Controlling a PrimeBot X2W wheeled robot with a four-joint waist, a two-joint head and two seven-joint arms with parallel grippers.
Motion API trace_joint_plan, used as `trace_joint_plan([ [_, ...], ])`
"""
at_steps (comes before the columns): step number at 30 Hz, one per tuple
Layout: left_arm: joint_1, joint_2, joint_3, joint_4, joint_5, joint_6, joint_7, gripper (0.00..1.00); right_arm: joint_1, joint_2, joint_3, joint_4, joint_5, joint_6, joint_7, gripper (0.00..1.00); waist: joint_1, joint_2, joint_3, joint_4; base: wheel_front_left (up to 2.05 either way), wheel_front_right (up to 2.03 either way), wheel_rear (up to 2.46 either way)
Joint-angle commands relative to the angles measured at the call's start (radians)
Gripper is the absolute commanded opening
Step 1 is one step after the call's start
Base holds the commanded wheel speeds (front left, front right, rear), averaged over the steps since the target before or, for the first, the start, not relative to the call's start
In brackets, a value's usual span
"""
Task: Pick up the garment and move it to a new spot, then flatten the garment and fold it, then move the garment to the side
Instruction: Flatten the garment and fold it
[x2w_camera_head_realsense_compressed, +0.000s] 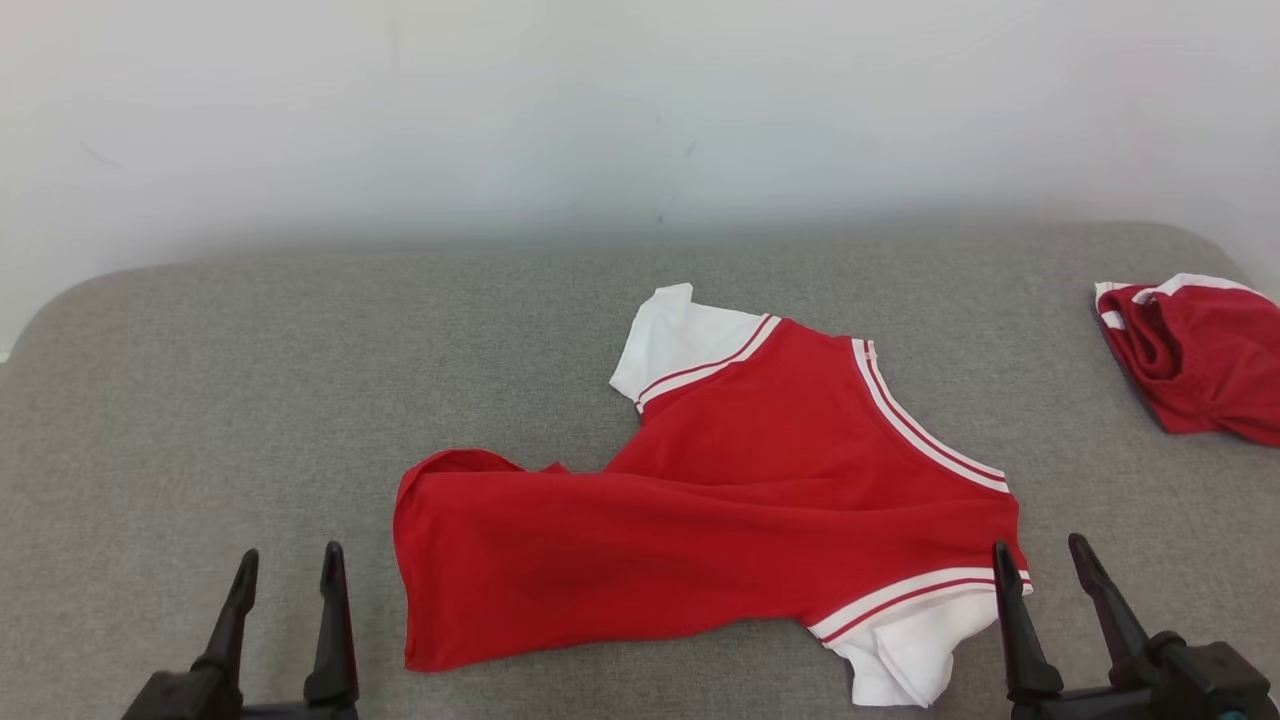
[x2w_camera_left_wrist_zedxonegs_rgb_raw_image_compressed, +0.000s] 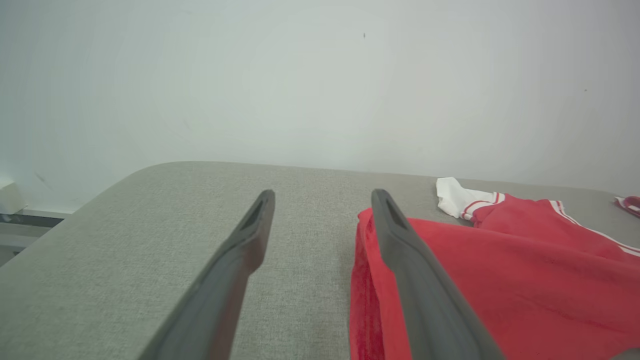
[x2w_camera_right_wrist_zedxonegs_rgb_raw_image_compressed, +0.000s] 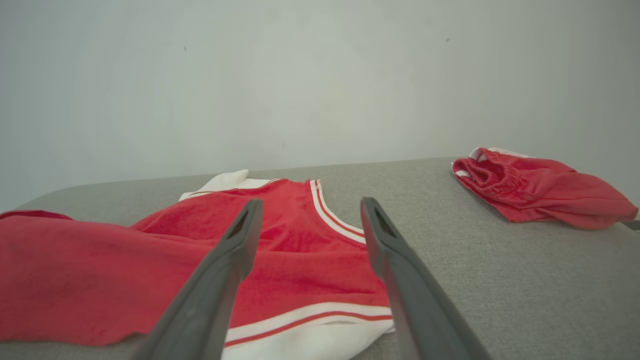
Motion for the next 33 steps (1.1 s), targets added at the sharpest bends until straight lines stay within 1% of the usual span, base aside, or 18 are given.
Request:
trace_joint_plan([
  [1,0.024,-0.007,0.010,-0.021,0.005,0.002,-0.003,1.00,0.013,-0.007,0.002,0.001,0.002,-0.003,-0.004,1.00,0.0001,0.0000,-0.006,0.006,0.00,0.00,0.00],
  [8,0.118,-0.027,0.027,-0.128,0.025,0.012,-0.003,1.00,0.047,-0.011,-0.005,0.000,0.005,-0.003,-0.004,1.00,0.0001,0.0000,-0.014,0.017,0.00,0.00,0.00],
  [16,0.155,-0.030,0.018,-0.158,0.018,0.027,-0.003,1.00,0.067,-0.004,0.000,-0.001,0.002,-0.003,-0.004,1.00,0.0001,0.0000,-0.014,0.024,0.00,0.00,0.00],
  [20,0.161,-0.030,0.008,-0.163,0.024,0.030,-0.003,1.00,0.065,-0.013,0.015,0.010,0.003,-0.003,-0.004,1.00,0.0001,0.0000,-0.015,0.022,0.00,0.00,0.00],
  [24,0.153,-0.030,-0.013,-0.140,0.030,0.023,-0.003,1.00,0.057,-0.034,0.051,0.030,0.006,-0.003,0.014,1.00,0.0001,0.0000,-0.009,0.021,0.00,0.00,0.00],
  [29,0.123,-0.030,-0.071,-0.059,0.036,0.004,-0.003,1.00,0.043,-0.061,0.084,0.065,0.001,-0.003,0.039,1.00,0.0001,0.0000,0.010,0.024,0.00,0.00,0.00],
  [33,0.106,-0.030,-0.099,0.000,0.036,0.001,-0.003,1.00,0.033,-0.073,0.116,0.098,-0.004,-0.003,0.045,1.00,0.0001,0.0000,0.024,0.023,0.00,0.00,0.00],
])
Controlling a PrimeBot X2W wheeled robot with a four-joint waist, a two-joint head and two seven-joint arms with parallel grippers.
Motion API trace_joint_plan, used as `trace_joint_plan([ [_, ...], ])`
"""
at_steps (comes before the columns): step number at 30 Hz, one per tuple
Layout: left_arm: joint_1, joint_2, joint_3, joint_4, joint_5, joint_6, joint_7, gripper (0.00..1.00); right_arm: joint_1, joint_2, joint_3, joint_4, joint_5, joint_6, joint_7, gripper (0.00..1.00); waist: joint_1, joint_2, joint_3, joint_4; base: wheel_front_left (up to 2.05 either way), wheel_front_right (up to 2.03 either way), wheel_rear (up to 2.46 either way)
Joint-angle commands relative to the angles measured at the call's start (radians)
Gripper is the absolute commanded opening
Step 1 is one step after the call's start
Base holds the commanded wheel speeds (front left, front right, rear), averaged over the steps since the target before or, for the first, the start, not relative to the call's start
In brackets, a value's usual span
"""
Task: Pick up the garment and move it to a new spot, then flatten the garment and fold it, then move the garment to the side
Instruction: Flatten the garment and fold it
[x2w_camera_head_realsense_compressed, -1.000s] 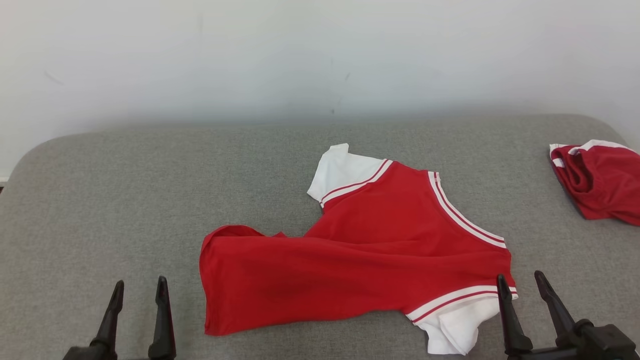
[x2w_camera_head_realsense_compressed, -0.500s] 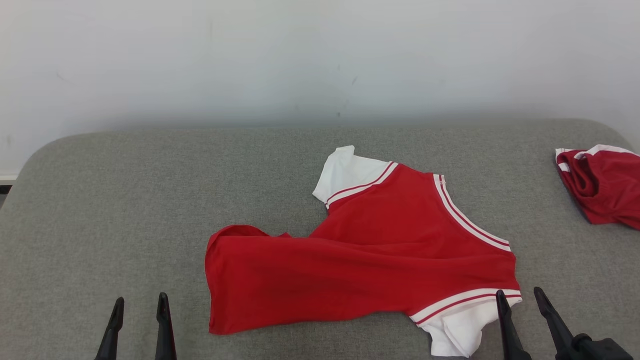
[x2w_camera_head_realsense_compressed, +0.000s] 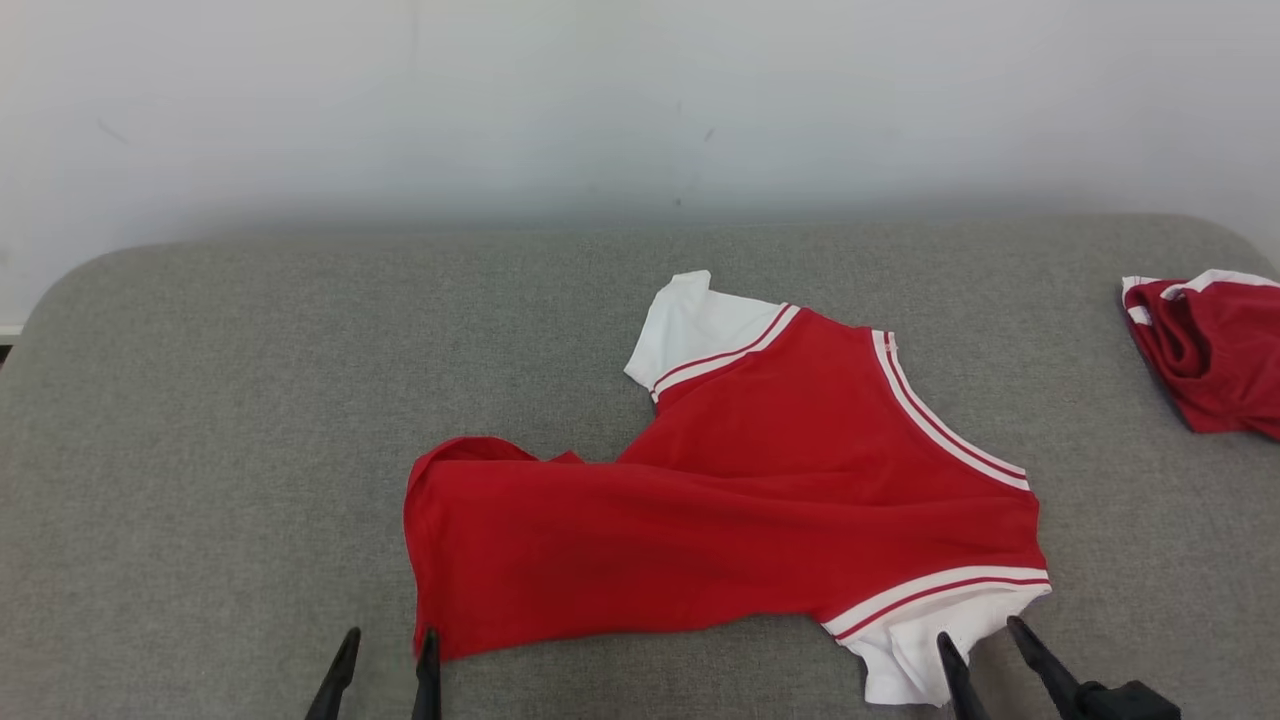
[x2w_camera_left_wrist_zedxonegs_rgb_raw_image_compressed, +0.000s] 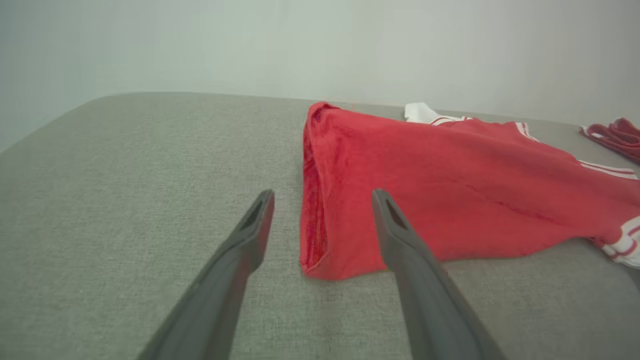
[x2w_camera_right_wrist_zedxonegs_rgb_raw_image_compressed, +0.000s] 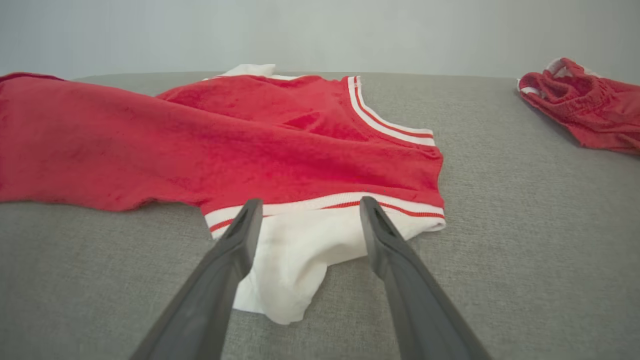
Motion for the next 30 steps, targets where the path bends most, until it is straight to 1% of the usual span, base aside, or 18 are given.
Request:
trace_joint_plan([
  [1,-0.010,0.001,-0.001,0.005,0.004,-0.003,-0.003,1.00,-0.012,-0.007,0.004,0.003,-0.009,-0.003,0.001,1.00,0.0000,0.0000,0.007,-0.001,0.00,0.00,0.00],
  [5,-0.048,0.009,-0.022,0.086,-0.001,-0.008,-0.003,1.00,-0.030,-0.012,0.034,0.062,-0.031,-0.003,0.002,1.00,0.0000,0.0000,0.024,-0.002,0.00,0.00,0.00],
  [9,-0.095,0.022,-0.045,0.154,-0.013,-0.006,-0.003,1.00,-0.055,-0.001,0.058,0.114,-0.035,-0.003,-0.008,1.00,0.0000,0.0000,0.039,-0.002,0.00,0.00,0.00],
  [16,-0.192,0.052,-0.111,0.277,-0.052,-0.005,-0.003,1.00,-0.097,0.011,0.086,0.172,-0.034,-0.003,-0.026,1.00,0.0000,0.0000,0.061,-0.008,0.00,0.00,0.00],
  [21,-0.243,0.059,-0.122,0.365,-0.078,-0.005,-0.003,1.00,-0.118,0.018,0.091,0.204,-0.022,-0.003,-0.035,1.00,0.0000,0.0000,0.072,-0.019,0.00,0.00,0.00],
  [23,-0.252,0.057,-0.123,0.404,-0.089,-0.006,-0.003,1.00,-0.122,0.023,0.093,0.217,-0.013,-0.003,-0.039,0.76,0.0000,0.0000,0.073,-0.024,0.00,0.00,0.00],
  [24,-0.257,0.055,-0.127,0.423,-0.099,-0.005,-0.003,0.93,-0.127,0.028,0.093,0.226,-0.009,-0.003,-0.040,0.34,0.0000,0.0000,0.073,-0.027,0.00,0.00,0.00],
  [25,-0.261,0.054,-0.134,0.438,-0.108,-0.006,-0.003,0.40,-0.135,0.033,0.094,0.235,0.000,-0.003,-0.041,0.00,0.0000,0.0000,0.073,-0.030,0.00,0.00,0.00],
  [26,-0.265,0.054,-0.142,0.451,-0.114,-0.006,-0.003,0.24,-0.143,0.037,0.094,0.243,0.009,-0.003,-0.042,0.00,0.0000,0.0000,0.073,-0.032,0.00,0.00,0.00],
  [27,-0.264,0.054,-0.147,0.459,-0.118,-0.006,-0.003,0.00,-0.149,0.041,0.094,0.250,0.020,-0.003,-0.044,0.00,0.0000,0.0000,0.072,-0.034,0.00,0.00,0.00],
  [30,-0.260,0.056,-0.155,0.457,-0.137,-0.006,-0.003,0.00,-0.164,0.053,0.098,0.249,0.044,-0.003,-0.049,0.00,0.0000,0.0000,0.065,-0.037,0.00,0.00,0.00],
])
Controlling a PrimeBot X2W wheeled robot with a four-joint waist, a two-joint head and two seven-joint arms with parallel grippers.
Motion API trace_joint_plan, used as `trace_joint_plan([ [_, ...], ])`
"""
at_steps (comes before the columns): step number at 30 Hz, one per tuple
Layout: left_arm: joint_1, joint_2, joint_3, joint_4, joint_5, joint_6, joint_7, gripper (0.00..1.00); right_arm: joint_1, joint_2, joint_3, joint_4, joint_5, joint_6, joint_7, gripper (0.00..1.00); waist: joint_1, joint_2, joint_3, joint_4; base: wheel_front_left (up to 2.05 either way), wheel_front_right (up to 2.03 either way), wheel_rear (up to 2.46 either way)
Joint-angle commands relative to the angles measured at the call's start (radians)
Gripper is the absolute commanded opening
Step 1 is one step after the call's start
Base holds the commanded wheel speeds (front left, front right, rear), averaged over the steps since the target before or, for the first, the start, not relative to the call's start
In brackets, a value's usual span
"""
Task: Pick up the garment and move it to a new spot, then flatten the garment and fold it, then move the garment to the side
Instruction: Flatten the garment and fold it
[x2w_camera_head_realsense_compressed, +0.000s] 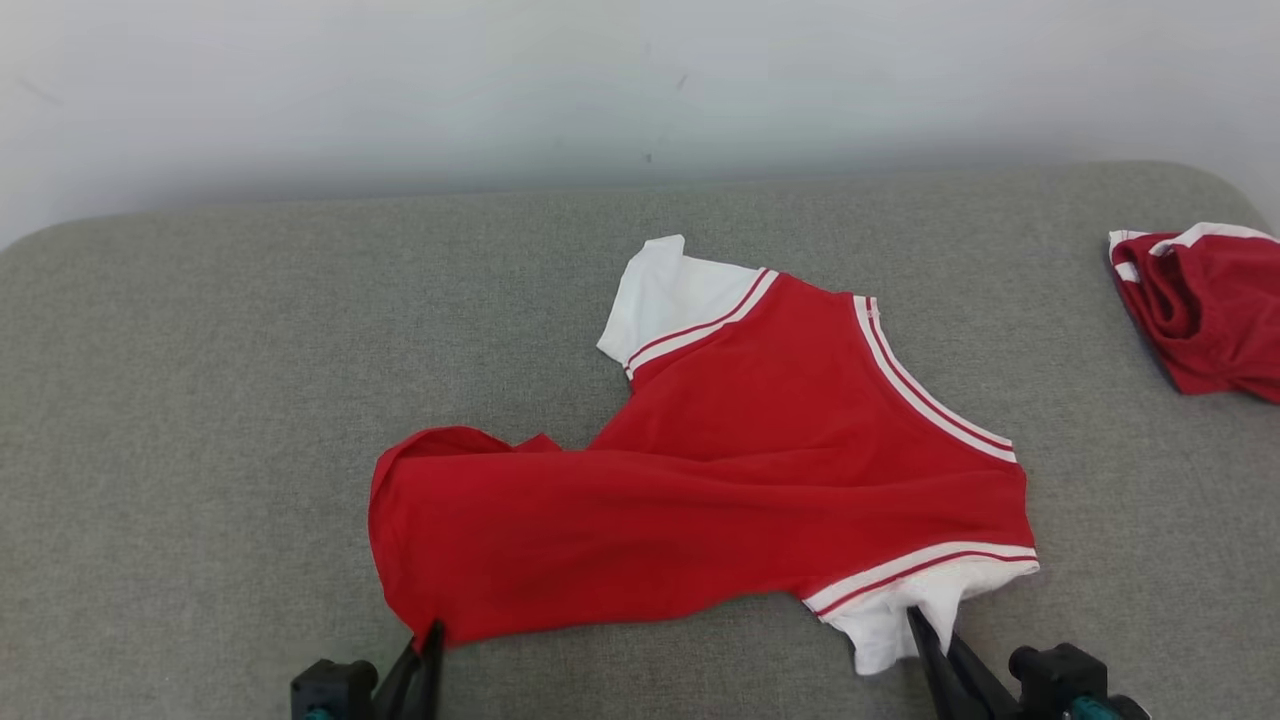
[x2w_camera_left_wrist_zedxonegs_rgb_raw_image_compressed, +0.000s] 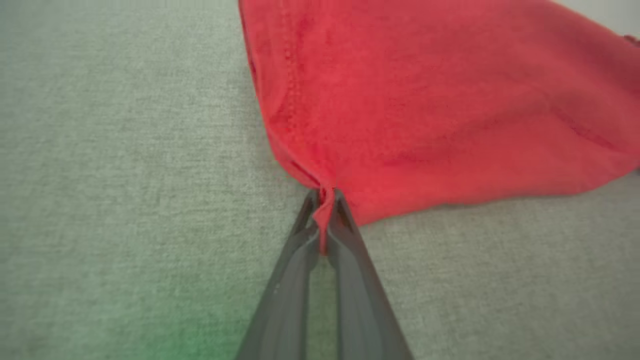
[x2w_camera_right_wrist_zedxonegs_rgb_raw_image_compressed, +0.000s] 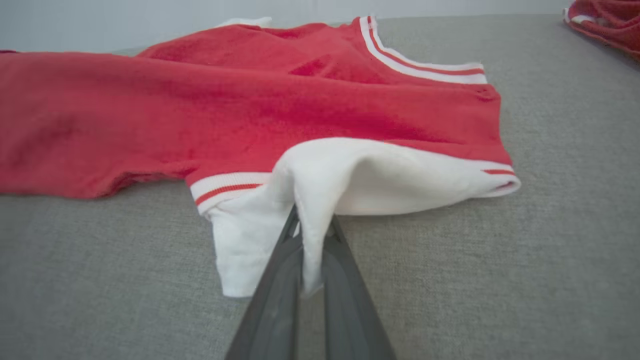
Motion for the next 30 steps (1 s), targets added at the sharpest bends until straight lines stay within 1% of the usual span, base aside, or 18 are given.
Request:
trace_joint_plan([
  [1,0.012,0.005,0.008,-0.033,-0.016,0.001,-0.003,0.00,-0.007,-0.001,-0.013,-0.027,0.010,-0.003,-0.007,0.00,-0.0001,-0.0001,-0.007,-0.003,0.00,0.00,0.00],
  [5,0.042,0.018,0.034,-0.144,-0.041,0.001,-0.003,0.00,0.022,-0.007,-0.064,-0.155,0.021,-0.003,-0.008,0.00,-0.0001,-0.0001,-0.014,-0.005,0.00,0.00,0.00],
  [9,0.034,0.039,0.036,-0.260,-0.060,0.001,-0.003,0.00,0.024,-0.015,-0.101,-0.278,0.054,-0.003,-0.008,0.00,-0.0001,-0.0001,-0.016,-0.008,0.00,0.00,0.00],
  [11,0.009,0.054,0.030,-0.303,-0.071,0.001,-0.003,0.00,0.009,-0.026,-0.100,-0.318,0.072,-0.003,-0.008,0.00,-0.0001,-0.0001,-0.015,-0.010,0.00,0.00,0.00],
  [12,0.009,0.054,0.030,-0.303,-0.071,0.001,-0.003,0.00,0.009,-0.026,-0.100,-0.318,0.072,-0.003,-0.008,0.00,-0.0001,-0.0001,-0.015,-0.010,0.00,0.00,0.00],
  [15,-0.057,0.073,0.005,-0.341,-0.107,0.001,-0.003,0.00,-0.043,-0.045,-0.092,-0.356,0.123,-0.003,-0.005,0.00,-0.0001,-0.0001,0.000,-0.015,0.00,0.00,0.00],
  [18,-0.176,0.111,-0.045,-0.351,-0.136,0.001,0.017,0.00,-0.138,-0.076,-0.076,-0.371,0.168,-0.003,0.025,0.00,-0.0001,-0.0001,0.034,-0.021,0.00,0.00,0.00],
  [21,-0.335,0.137,-0.088,-0.361,-0.193,0.001,0.086,0.00,-0.272,-0.097,-0.071,-0.361,0.224,-0.003,0.072,0.00,-0.0001,-0.0001,0.097,-0.028,0.00,0.00,0.00],
  [24,-0.531,0.167,-0.095,-0.355,-0.265,0.001,0.157,0.00,-0.446,-0.108,-0.077,-0.335,0.285,-0.003,0.123,0.00,-0.0001,-0.0001,0.183,-0.034,0.00,0.00,0.00],
  [26,-0.671,0.177,-0.096,-0.332,-0.305,0.001,0.207,0.00,-0.578,-0.111,-0.096,-0.298,0.335,-0.003,0.158,0.00,-0.0001,-0.0001,0.244,-0.036,0.00,0.00,0.00],
  [29,-0.889,0.196,-0.096,-0.291,-0.333,0.001,0.279,0.00,-0.788,-0.121,-0.123,-0.236,0.380,-0.003,0.214,0.00,-0.0001,-0.0001,0.338,-0.039,0.00,0.00,0.00],
  [30,-0.956,0.195,-0.093,-0.272,-0.342,0.001,0.286,0.00,-0.857,-0.123,-0.124,-0.214,0.387,-0.003,0.227,0.00,-0.0001,-0.0001,0.362,-0.038,0.00,0.00,0.00],
])
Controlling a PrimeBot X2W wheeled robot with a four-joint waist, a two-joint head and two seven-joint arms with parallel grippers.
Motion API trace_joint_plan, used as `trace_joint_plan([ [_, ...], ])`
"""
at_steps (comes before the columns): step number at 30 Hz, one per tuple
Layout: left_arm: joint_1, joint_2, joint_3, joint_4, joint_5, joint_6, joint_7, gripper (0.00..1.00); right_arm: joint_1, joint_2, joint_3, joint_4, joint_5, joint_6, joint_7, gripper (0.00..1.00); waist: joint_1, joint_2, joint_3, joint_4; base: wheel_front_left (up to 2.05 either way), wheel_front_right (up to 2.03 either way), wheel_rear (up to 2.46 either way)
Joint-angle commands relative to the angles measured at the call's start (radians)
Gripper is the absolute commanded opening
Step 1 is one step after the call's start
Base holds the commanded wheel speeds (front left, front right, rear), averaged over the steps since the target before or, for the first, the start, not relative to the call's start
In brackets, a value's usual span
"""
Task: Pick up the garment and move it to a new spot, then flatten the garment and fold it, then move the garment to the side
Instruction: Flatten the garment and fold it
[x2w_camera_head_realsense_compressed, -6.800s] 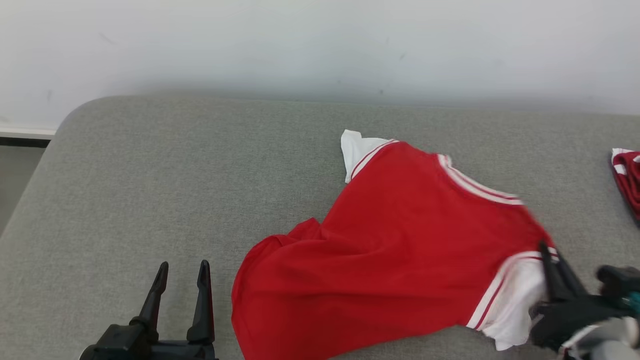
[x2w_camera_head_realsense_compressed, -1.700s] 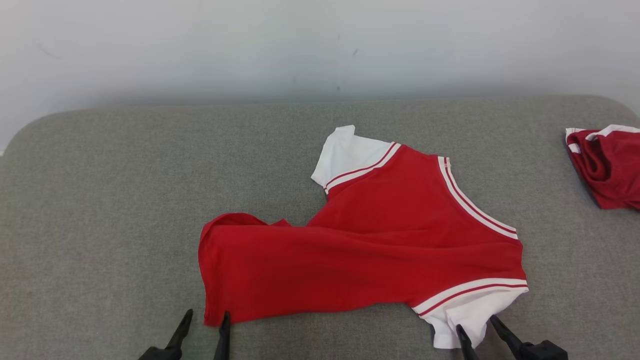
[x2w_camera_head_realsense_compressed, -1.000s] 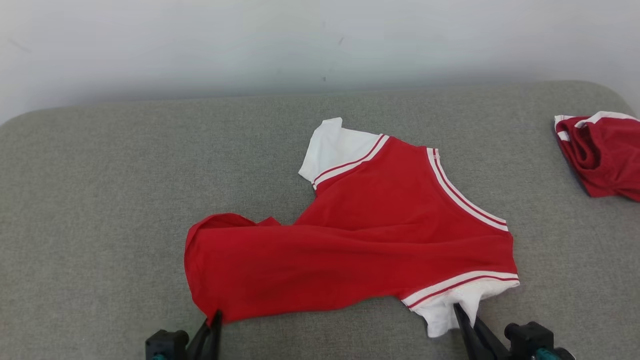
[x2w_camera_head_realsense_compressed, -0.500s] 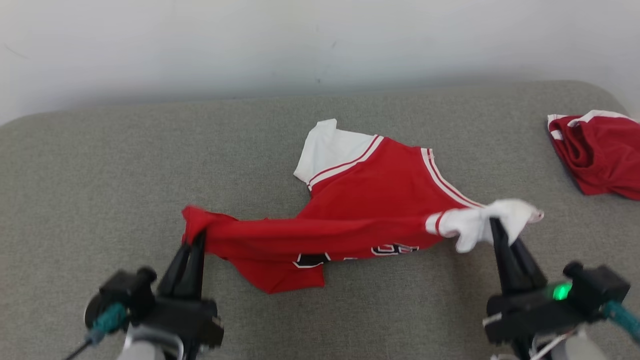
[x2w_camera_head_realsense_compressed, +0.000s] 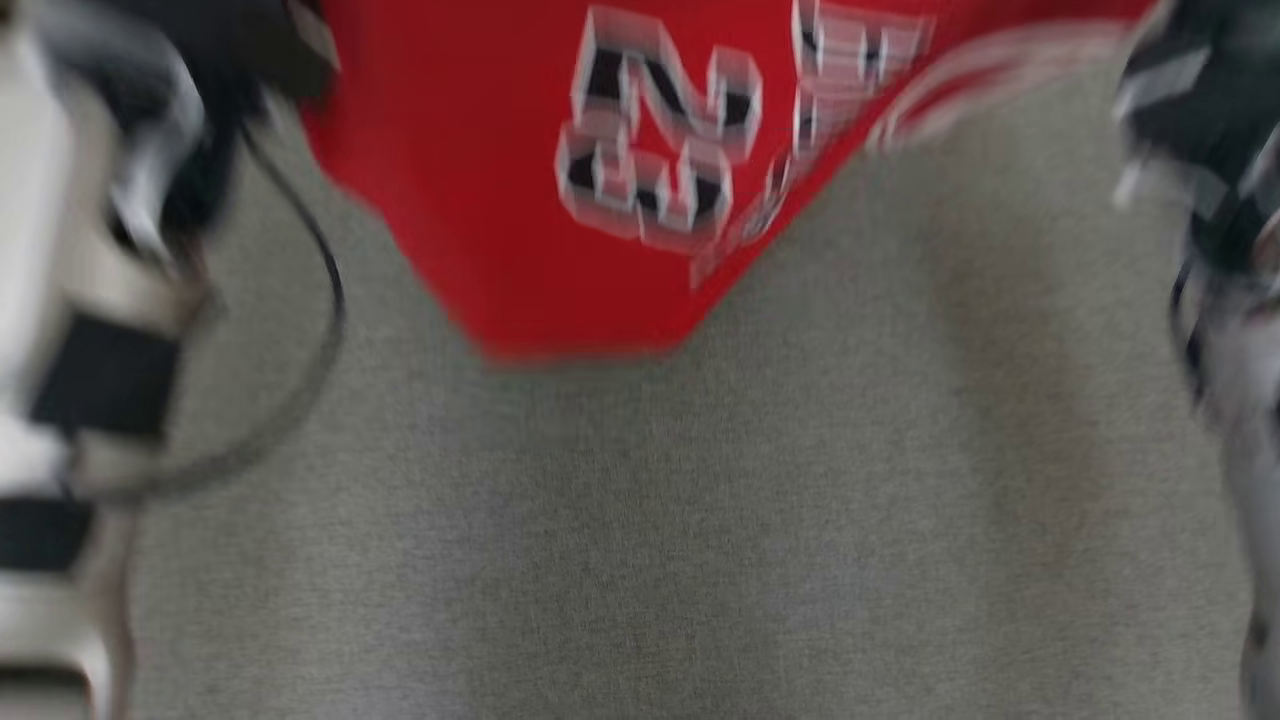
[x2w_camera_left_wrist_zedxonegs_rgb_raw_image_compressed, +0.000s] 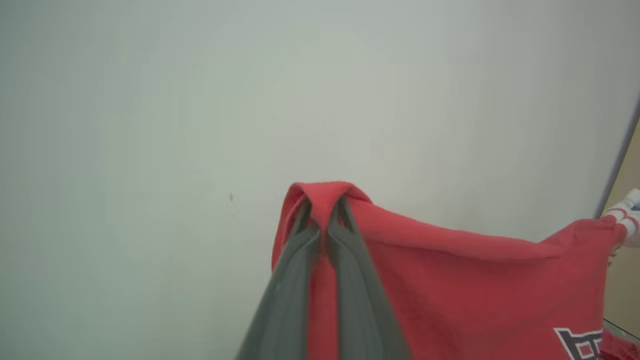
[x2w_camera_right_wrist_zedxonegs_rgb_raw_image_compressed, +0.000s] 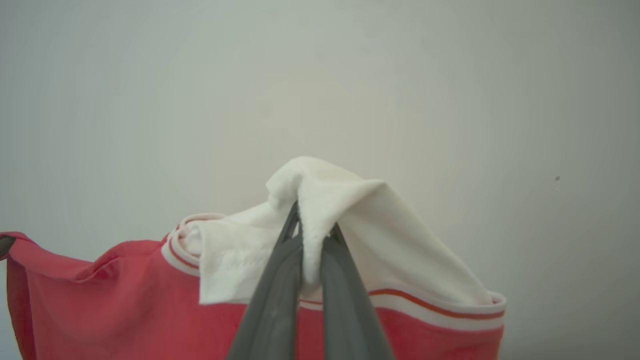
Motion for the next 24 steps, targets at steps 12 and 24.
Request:
trace_joint_plan([
  [12,-0.636,-0.006,0.038,0.320,0.007,0.005,0.010,0.00,-0.724,0.034,-0.033,0.335,-0.044,-0.003,0.049,0.00,-0.0003,-0.0002,0.305,-0.029,0.00,0.00,0.00],
  [24,-0.842,-0.009,0.007,0.539,-0.018,0.003,-0.063,0.00,-0.958,0.058,0.040,0.575,-0.121,-0.003,-0.035,0.00,-0.0003,-0.0002,0.349,-0.030,0.00,0.00,0.00],
])
